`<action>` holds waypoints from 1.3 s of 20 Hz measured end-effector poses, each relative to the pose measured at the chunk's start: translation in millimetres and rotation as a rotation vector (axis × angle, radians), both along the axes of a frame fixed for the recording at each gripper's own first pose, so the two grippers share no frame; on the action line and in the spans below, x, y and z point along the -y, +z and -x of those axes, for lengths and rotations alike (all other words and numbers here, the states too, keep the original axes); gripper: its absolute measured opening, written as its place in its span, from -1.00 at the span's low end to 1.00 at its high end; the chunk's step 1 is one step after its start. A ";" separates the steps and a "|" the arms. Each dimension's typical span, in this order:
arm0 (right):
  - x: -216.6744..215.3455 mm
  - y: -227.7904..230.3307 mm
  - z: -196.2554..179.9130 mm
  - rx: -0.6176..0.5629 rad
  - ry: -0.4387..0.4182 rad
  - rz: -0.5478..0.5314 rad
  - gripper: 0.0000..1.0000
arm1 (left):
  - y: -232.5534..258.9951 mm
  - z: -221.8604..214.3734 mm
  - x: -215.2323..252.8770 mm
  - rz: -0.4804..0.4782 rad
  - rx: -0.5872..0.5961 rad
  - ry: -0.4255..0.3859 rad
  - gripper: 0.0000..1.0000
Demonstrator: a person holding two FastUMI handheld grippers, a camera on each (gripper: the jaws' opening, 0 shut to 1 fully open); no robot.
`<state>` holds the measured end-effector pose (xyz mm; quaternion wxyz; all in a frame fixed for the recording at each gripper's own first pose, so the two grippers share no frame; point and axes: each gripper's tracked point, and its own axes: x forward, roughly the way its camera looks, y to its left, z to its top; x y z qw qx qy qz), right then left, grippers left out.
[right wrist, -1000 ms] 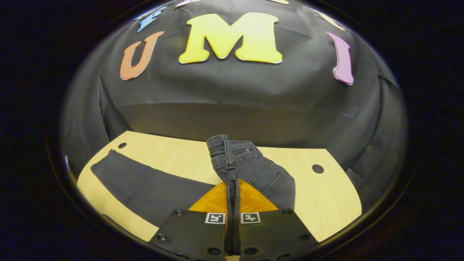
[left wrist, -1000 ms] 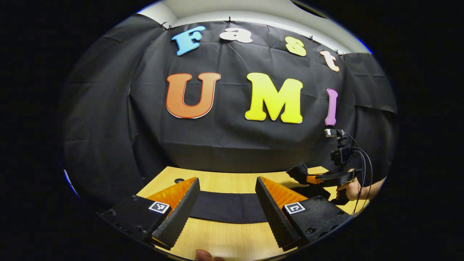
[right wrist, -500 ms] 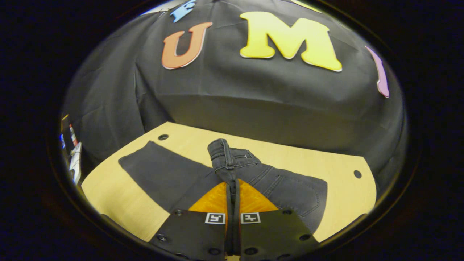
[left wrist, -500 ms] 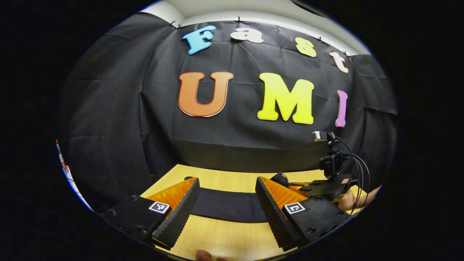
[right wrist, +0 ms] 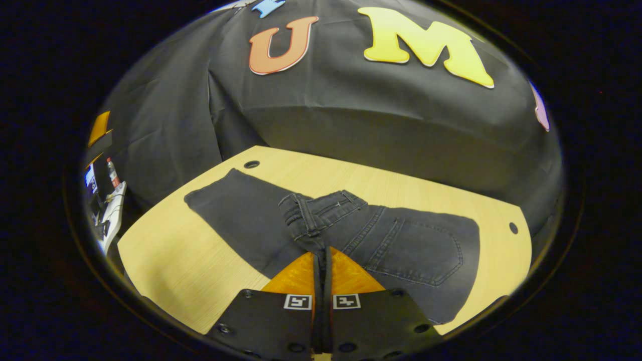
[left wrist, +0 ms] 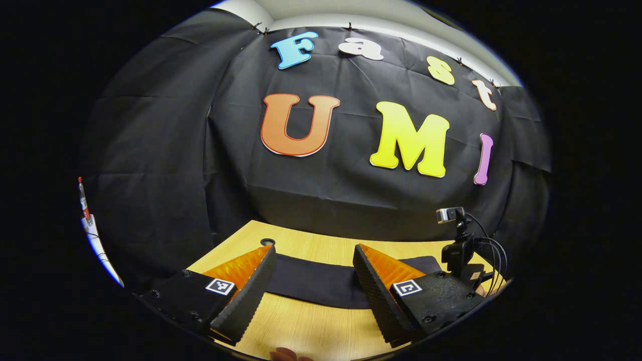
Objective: Grasp the waist and the cuffs of the jeans and fold them to make the two legs overlap; first hold the waist and fold one-third of the jeans toward the cuffs, then hold the cuffs and fold the remaining one-third in the same direction to finish folding.
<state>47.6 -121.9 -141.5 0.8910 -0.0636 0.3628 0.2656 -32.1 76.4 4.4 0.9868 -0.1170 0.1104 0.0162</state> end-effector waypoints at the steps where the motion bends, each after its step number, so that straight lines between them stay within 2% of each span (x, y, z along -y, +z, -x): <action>1: 3.0 -5.5 4.0 -0.014 0.009 0.018 -0.99 | -0.6 -0.6 0.6 0.000 -0.002 -0.003 0.97; 5: 2.0 -42.6 19.1 -0.085 0.025 0.037 -0.99 | -3.4 -0.2 4.7 -0.006 -0.011 -0.015 0.97; 7: -2.2 -46.1 15.7 -0.075 0.042 0.041 -0.94 | -3.0 -0.4 3.2 -0.007 -0.012 -0.016 0.97; 8: -3.1 -45.7 21.6 -0.086 0.066 0.039 -1.00 | -4.5 -0.7 3.2 -0.006 -0.014 -0.020 0.97; 9: -5.7 -48.4 25.6 -0.110 0.083 0.032 -0.79 | -6.2 -1.1 4.8 -0.007 -0.018 -0.027 0.97; 11: -15.3 -49.6 40.0 -0.173 0.116 -0.010 -0.23 | -6.5 -3.5 7.6 -0.018 -0.020 -0.040 0.97; 13: -20.7 -45.9 39.5 -0.173 0.136 -0.019 0.34 | -5.3 -4.4 10.5 -0.029 -0.021 -0.057 0.97; 16: -25.2 -38.3 46.0 -0.172 0.149 -0.041 0.97 | -8.8 -4.1 9.5 -0.052 -0.025 -0.071 0.97; 21: -8.2 -6.5 23.9 -0.097 0.086 -0.084 1.00 | -35.9 -3.4 -1.9 -0.016 -0.089 -0.047 0.97; 23: 4.8 13.1 9.9 -0.062 0.048 -0.109 1.00 | -44.8 -4.9 -6.3 0.034 -0.109 -0.029 0.97; 26: 33.7 56.0 -20.8 0.059 -0.030 -0.145 0.97 | -63.7 -14.5 -12.3 0.133 -0.148 0.007 0.97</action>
